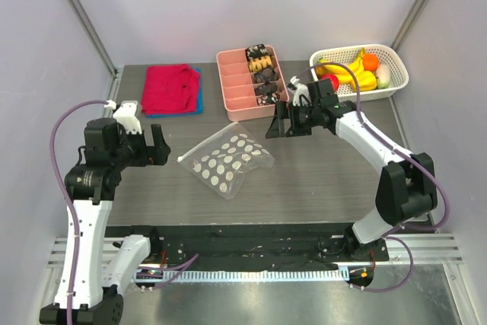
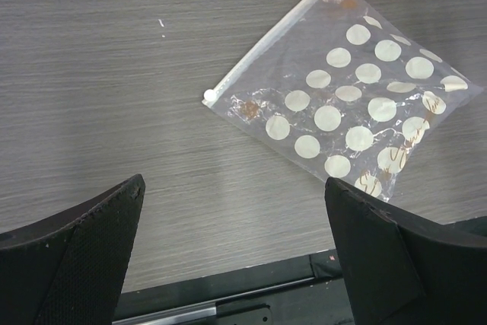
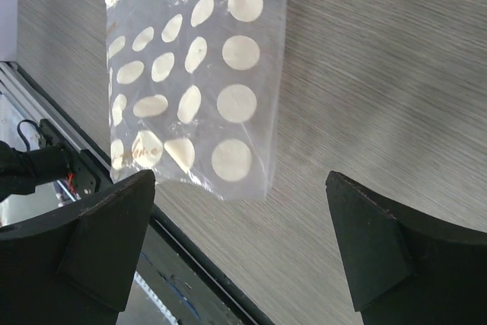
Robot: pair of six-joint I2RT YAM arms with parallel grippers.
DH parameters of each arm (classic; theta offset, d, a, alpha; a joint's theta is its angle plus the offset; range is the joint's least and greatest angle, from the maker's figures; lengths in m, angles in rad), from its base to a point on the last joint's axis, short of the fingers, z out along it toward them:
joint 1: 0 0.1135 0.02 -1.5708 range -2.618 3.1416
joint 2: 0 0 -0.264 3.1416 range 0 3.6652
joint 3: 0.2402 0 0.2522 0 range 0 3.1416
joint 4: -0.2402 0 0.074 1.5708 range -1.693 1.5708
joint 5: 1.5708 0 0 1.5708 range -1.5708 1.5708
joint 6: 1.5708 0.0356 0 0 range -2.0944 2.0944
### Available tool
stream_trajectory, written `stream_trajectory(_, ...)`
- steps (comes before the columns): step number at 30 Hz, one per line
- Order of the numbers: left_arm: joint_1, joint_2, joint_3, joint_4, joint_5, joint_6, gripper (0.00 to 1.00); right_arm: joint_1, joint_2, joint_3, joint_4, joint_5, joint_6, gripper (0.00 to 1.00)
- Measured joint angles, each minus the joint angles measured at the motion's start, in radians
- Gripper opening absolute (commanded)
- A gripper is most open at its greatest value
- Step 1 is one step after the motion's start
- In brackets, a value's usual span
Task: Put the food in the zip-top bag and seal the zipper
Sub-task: Pick up the zipper food storage bag at the center of the board.
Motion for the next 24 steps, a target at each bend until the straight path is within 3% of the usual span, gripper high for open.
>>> stream_trajectory(11,0.0,0.01,-0.048,0.029,0.051,-0.005,1.0,0.064,0.255,0.04,0.089,-0.034,0.132,1.0)
stream_trajectory(16,0.0,0.011,-0.068,0.036,0.063,-0.031,1.0,0.076,0.296,-0.008,0.154,-0.104,0.211,0.93)
stream_trajectory(21,0.0,0.013,-0.09,0.044,0.081,-0.065,1.0,0.082,0.301,-0.06,0.243,-0.197,0.295,0.79)
stream_trajectory(24,0.0,0.017,-0.096,0.048,0.096,-0.084,1.0,0.082,0.302,-0.101,0.317,-0.261,0.364,0.57)
